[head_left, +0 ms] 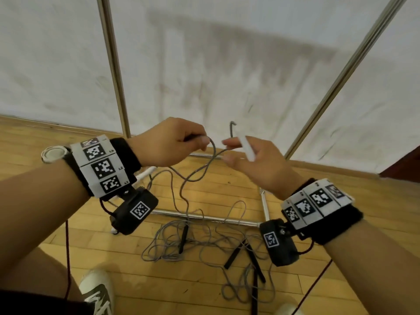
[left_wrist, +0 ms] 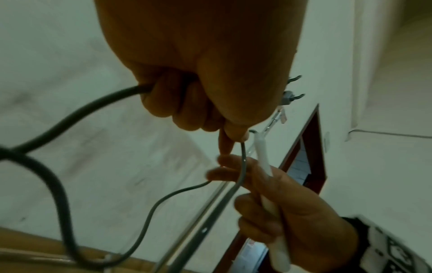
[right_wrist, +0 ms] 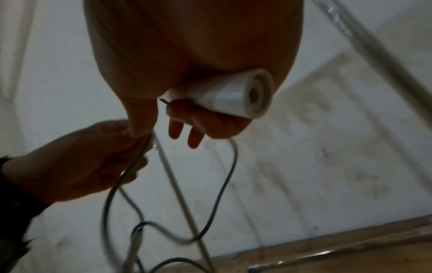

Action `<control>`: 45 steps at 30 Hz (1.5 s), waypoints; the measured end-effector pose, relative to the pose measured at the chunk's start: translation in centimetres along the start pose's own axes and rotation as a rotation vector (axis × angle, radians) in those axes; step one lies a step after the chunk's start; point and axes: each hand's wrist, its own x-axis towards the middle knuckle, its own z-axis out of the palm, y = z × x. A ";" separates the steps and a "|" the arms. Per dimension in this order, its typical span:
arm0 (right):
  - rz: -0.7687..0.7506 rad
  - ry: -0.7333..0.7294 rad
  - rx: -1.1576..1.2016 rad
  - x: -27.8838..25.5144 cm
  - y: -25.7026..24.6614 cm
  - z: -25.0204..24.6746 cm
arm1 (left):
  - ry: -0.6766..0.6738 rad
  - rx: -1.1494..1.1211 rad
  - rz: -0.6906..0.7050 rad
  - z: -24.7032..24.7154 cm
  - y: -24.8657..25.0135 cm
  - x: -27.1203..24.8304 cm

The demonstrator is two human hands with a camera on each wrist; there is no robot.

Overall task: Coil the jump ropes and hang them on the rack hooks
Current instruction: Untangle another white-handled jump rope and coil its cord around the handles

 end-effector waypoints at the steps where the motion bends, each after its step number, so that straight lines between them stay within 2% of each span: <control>1: -0.023 -0.022 0.011 -0.1 -0.4 0.8 | 0.005 -0.015 0.028 0.1 0.7 -0.1; 4: -0.072 -0.033 0.088 -0.1 -1.6 2.3 | 0.034 -0.063 0.076 0.2 1.7 -0.2; 6: -0.060 0.004 0.120 0.1 -2.0 2.2 | 0.016 -0.063 0.033 0.2 1.0 -0.3; 9: -0.036 0.089 0.037 0.9 -1.8 0.9 | -0.154 -0.024 -0.091 0.6 -1.1 -0.8; 11: -0.039 0.150 -0.013 1.2 -1.4 0.0 | -0.241 0.032 -0.118 1.1 -2.6 -1.3; 16: -0.033 0.281 -0.025 1.7 -0.6 -2.0 | -0.322 0.113 -0.217 2.0 -5.8 -1.9; 26: 0.045 0.369 -0.058 2.1 1.6 -3.5 | -0.308 0.114 -0.326 1.9 -7.4 -1.7; 30: 0.065 0.414 -0.067 2.2 2.7 -3.7 | -0.274 0.002 -0.406 1.8 -7.6 -1.8; 34: 0.153 0.333 -0.081 1.9 3.0 -3.3 | -0.166 -0.161 -0.396 1.7 -6.4 -1.5; 38: 0.267 0.169 0.230 1.1 2.0 -1.4 | -0.088 -0.213 -0.352 1.6 -4.2 -0.9; 45: 0.143 -0.045 0.342 0.0 -0.2 1.9 | 0.089 -0.387 -0.302 1.5 -0.2 0.0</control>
